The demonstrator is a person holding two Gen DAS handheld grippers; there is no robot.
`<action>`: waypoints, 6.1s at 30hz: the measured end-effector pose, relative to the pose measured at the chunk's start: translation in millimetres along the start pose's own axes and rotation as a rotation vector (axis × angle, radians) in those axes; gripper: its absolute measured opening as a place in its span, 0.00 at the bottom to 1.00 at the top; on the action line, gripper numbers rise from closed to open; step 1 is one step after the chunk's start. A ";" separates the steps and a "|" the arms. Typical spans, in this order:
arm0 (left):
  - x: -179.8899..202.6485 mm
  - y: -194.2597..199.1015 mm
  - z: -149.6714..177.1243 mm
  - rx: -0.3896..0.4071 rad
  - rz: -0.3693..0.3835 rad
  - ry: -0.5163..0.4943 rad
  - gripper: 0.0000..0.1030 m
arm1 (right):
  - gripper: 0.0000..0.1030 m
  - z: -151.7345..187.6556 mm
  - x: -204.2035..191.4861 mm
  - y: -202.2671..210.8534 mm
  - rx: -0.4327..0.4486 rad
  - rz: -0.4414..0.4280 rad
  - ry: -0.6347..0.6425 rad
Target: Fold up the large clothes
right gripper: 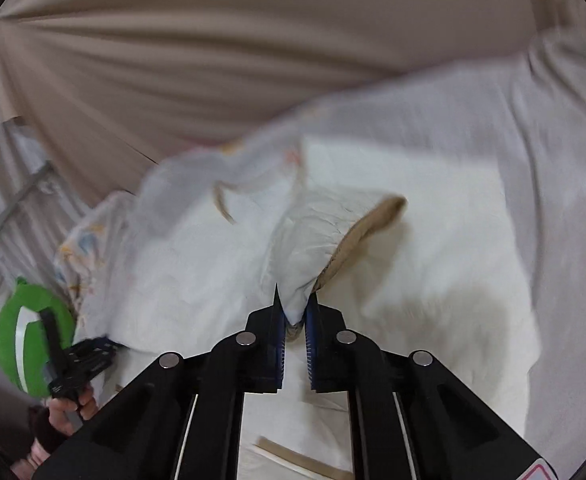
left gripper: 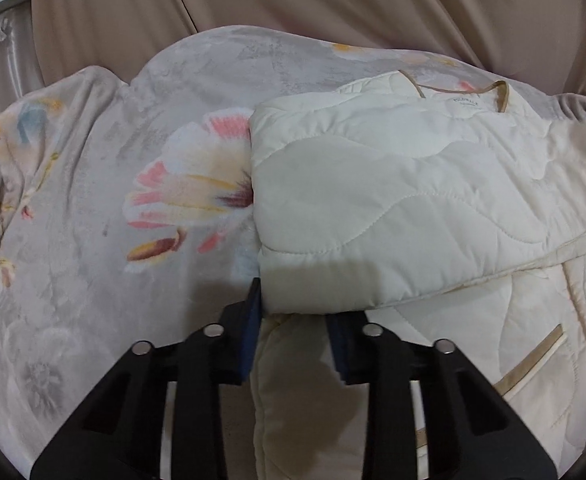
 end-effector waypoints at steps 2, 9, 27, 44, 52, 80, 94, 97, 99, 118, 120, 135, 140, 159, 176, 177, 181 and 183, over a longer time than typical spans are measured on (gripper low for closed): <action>1.8 -0.6 2.4 0.004 0.003 -0.009 0.18 | 0.07 -5.3 -11.3 36.4 0.116 -0.004 0.038; 16.8 -9.8 7.4 -0.003 -0.029 -0.050 0.16 | 0.06 46.5 76.3 -47.9 -0.169 0.210 -0.064; 32.5 90.1 -59.9 0.204 0.076 -0.032 0.36 | 0.31 -15.6 -16.1 -16.6 -0.024 0.226 0.142; 44.5 -70.8 -119.3 0.055 -0.082 0.007 0.44 | 0.10 -24.4 -27.2 -147.7 -0.204 0.286 0.274; 36.4 -70.2 -116.4 0.058 -0.086 0.037 0.50 | 0.00 -4.6 100.8 -56.3 -0.152 0.374 0.010; 45.9 -18.6 -115.1 0.093 -0.058 0.013 0.50 | 0.10 -47.5 41.5 -73.0 -0.079 0.299 0.069; 37.0 -80.8 -121.1 0.038 -0.127 0.030 0.56 | 0.11 -34.9 60.5 -74.0 -0.102 0.245 0.004; 40.8 -79.7 -119.1 0.047 -0.144 0.024 0.56 | 0.10 -8.3 70.5 -80.3 -0.179 0.301 0.039; 40.7 -80.0 -120.3 0.048 -0.150 0.023 0.57 | 0.05 5.2 80.2 -88.6 -0.201 0.297 0.055; 9.6 -2.1 22.5 -0.026 -0.025 -0.052 0.62 | 0.14 30.3 59.7 -46.9 -0.190 0.110 -0.069; 0.0 -3.5 8.7 -0.019 -0.051 -0.015 0.45 | 0.12 15.4 36.5 -28.1 -0.108 0.102 -0.016; 0.3 -7.3 11.3 -0.030 -0.053 0.002 0.25 | 0.16 42.1 88.8 -37.1 -0.180 0.262 -0.022; 0.6 49.8 8.2 0.060 0.005 0.037 0.25 | 0.23 30.5 92.6 7.5 -0.096 0.339 -0.035; 51.3 -67.4 -107.9 0.074 -0.101 -0.009 0.46 | 0.09 -13.5 85.1 -103.0 -0.167 0.319 0.107; 44.9 -71.6 -107.3 0.086 -0.112 0.029 0.60 | 0.10 -6.7 85.1 -110.9 -0.117 0.344 0.125; 45.2 -71.9 -107.2 0.086 -0.114 0.029 0.60 | 0.10 -6.4 85.0 -110.8 -0.117 0.342 0.124; 45.6 -72.1 -107.2 0.085 -0.116 0.030 0.60 | 0.10 -6.1 84.8 -110.9 -0.117 0.346 0.127; 44.9 -72.3 -107.5 0.083 -0.114 0.032 0.60 | 0.10 -6.2 84.5 -111.1 -0.118 0.350 0.130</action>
Point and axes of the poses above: each gripper's, at about its wrist camera, not at the fingertips, and y roughly against the way its jaws point, x to its right, z to its underside, the point moved 7 cm from there along -y, roughly the way its jaws point, and after that the axes turned 9 degrees about -x, right-handed, at the moved point
